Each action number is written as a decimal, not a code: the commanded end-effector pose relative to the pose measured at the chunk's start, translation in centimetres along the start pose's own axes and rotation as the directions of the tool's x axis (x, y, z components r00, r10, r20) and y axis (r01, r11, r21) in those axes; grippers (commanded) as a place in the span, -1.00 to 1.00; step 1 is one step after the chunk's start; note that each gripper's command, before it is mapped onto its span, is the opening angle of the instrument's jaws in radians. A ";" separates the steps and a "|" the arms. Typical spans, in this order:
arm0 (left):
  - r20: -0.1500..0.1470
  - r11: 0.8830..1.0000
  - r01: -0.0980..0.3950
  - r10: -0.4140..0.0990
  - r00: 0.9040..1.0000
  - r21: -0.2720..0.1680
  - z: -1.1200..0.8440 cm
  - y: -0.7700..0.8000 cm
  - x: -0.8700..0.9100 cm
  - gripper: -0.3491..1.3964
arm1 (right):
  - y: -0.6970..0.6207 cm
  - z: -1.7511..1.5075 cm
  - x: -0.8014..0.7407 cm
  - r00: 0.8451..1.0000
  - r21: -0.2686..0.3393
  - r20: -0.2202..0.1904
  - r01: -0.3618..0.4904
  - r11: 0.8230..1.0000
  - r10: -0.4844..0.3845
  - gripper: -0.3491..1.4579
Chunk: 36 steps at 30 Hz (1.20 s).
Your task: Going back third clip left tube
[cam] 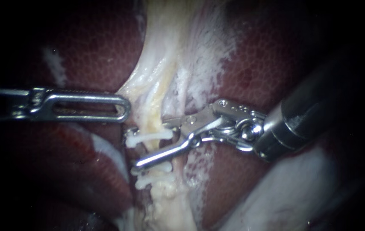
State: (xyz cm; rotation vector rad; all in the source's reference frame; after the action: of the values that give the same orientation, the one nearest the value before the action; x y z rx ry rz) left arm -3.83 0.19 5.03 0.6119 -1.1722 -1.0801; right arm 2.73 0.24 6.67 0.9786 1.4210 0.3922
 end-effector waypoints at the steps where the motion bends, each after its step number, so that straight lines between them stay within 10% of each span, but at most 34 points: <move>1: 0.000 1.000 0.000 0.000 1.000 -0.001 0.00 0.00 0.00 -1.00 | 0.01 -0.02 0.00 1.000 -0.002 0.001 0.011 1.000 -0.011 0.05; 14: 0.001 1.000 0.000 0.000 1.000 -0.002 0.01 -0.02 0.00 -1.00 | 0.11 0.22 -0.26 0.992 -0.012 0.017 0.128 0.992 -0.127 0.05; 25: 0.001 1.000 0.000 0.000 1.000 -0.002 0.01 -0.02 0.00 -1.00 | 0.20 0.14 -0.25 0.924 -0.005 0.042 0.382 0.924 -0.381 0.05; 31: 0.001 1.000 0.000 0.000 1.000 -0.002 0.01 -0.02 0.00 -1.00 | 0.20 0.14 -0.26 0.952 -0.008 0.035 0.305 0.952 -0.305 0.05; 36: 0.001 1.000 0.000 0.000 1.000 -0.002 0.01 -0.02 0.00 -1.00 | 0.24 0.11 -0.25 0.930 -0.006 0.040 0.365 0.931 -0.365 0.05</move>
State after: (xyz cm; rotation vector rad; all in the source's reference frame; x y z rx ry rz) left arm -3.84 0.18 5.01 0.6100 -1.1719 -1.0812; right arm 2.85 0.18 7.01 0.6760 1.5247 0.0932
